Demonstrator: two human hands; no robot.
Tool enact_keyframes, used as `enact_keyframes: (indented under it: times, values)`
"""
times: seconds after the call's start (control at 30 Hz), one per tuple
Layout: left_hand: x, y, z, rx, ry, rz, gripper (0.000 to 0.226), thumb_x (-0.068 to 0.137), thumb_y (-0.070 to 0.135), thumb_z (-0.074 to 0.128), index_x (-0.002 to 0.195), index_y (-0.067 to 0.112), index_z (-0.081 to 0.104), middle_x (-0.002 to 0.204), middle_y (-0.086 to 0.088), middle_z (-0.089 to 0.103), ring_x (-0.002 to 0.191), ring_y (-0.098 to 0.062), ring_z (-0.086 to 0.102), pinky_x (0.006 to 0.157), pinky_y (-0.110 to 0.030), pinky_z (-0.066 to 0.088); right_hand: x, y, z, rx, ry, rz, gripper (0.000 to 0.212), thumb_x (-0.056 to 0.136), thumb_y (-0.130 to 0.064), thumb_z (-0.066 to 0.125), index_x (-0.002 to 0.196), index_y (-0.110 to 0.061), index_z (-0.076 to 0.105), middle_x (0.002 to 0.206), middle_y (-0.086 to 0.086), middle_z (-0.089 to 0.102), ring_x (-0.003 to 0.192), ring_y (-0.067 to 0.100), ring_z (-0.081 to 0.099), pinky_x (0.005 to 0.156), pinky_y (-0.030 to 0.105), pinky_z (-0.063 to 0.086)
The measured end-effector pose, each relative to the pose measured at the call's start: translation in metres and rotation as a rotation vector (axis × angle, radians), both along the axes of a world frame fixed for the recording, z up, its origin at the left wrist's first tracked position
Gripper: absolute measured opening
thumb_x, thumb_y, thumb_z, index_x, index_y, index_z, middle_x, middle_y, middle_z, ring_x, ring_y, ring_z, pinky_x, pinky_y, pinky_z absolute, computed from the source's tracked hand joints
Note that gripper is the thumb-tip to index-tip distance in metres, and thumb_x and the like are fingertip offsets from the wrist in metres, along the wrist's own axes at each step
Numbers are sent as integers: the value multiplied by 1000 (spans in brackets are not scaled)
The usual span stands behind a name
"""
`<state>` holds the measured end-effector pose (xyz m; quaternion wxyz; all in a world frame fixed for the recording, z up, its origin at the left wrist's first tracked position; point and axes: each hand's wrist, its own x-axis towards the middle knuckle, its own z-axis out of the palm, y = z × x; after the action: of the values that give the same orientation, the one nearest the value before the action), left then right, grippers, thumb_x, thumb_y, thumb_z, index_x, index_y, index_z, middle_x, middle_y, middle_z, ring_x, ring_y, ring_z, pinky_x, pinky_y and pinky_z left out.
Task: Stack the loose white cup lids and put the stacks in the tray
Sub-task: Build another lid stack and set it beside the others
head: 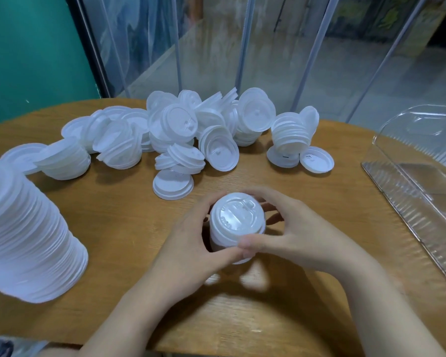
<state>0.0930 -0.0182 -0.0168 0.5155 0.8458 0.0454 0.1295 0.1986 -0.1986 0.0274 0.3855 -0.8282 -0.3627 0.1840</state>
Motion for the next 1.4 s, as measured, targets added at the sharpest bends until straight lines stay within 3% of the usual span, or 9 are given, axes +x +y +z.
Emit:
enact_keyframes:
  times: [0.07, 0.17, 0.23, 0.3, 0.5, 0.77, 1.1, 1.27, 1.4]
  values:
    - [1, 0, 0, -18, 17, 1, 75, 66, 32, 96, 129, 45, 56, 122, 32, 65, 114, 7, 61, 89, -4, 42, 18, -8, -4, 115, -36, -156, 57, 74, -68, 77, 123, -44, 61, 119, -22, 66, 114, -5, 58, 90, 9, 45]
    - [3, -1, 0, -37, 40, -1, 78, 64, 39, 95, 130, 47, 54, 125, 34, 63, 117, 8, 59, 91, -5, 41, 61, -30, -21, 135, -271, -454, 31, 91, -45, 73, 116, -28, 65, 118, -15, 66, 113, 2, 58, 90, 8, 42]
    - [5, -4, 0, -47, 43, 0, 79, 63, 42, 94, 131, 47, 54, 125, 34, 63, 117, 9, 58, 91, -5, 41, 86, -48, -38, -41, -390, -552, 37, 94, -32, 72, 126, -17, 62, 129, -2, 63, 127, 19, 53, 105, 27, 44]
    - [7, -6, 0, -53, 38, 5, 79, 60, 47, 92, 131, 46, 55, 124, 34, 64, 117, 10, 58, 91, -3, 40, 102, -61, -51, -178, -413, -612, 52, 94, -27, 71, 140, -9, 55, 144, 8, 56, 139, 28, 44, 116, 42, 36]
    - [11, -10, 2, -71, 57, 6, 84, 57, 49, 92, 133, 45, 56, 125, 34, 64, 118, 10, 58, 97, -17, 42, 119, -63, -68, -166, -375, -585, 52, 102, -22, 60, 151, -12, 45, 159, 6, 44, 154, 24, 25, 122, 47, 25]
    - [11, -11, 3, -59, 53, 4, 84, 54, 54, 89, 132, 44, 57, 125, 33, 64, 120, 10, 57, 98, -19, 41, 122, -60, -73, -90, -430, -627, 35, 94, -14, 67, 129, -12, 64, 128, 4, 65, 127, 24, 54, 109, 49, 42]
    - [12, -12, 3, -73, 46, -2, 82, 55, 49, 90, 130, 42, 58, 124, 30, 66, 117, 6, 60, 96, -19, 44, 103, -69, -67, -57, -510, -549, 9, 89, -12, 75, 97, -15, 73, 88, -4, 64, 92, 21, 58, 82, 33, 44]
    - [12, -13, 4, -65, 40, -5, 81, 54, 50, 89, 129, 44, 58, 122, 32, 66, 117, 8, 59, 93, -12, 42, 77, -70, -49, 166, -283, -516, 11, 93, -18, 75, 87, -27, 73, 81, -9, 68, 74, 4, 60, 71, 16, 46]
    - [13, -14, 4, -66, 45, -10, 80, 55, 51, 91, 127, 45, 58, 121, 32, 66, 116, 7, 60, 88, -4, 41, 63, -68, -32, 451, 31, -520, 11, 97, -12, 70, 100, -20, 76, 91, 4, 76, 71, 12, 61, 65, 23, 54]
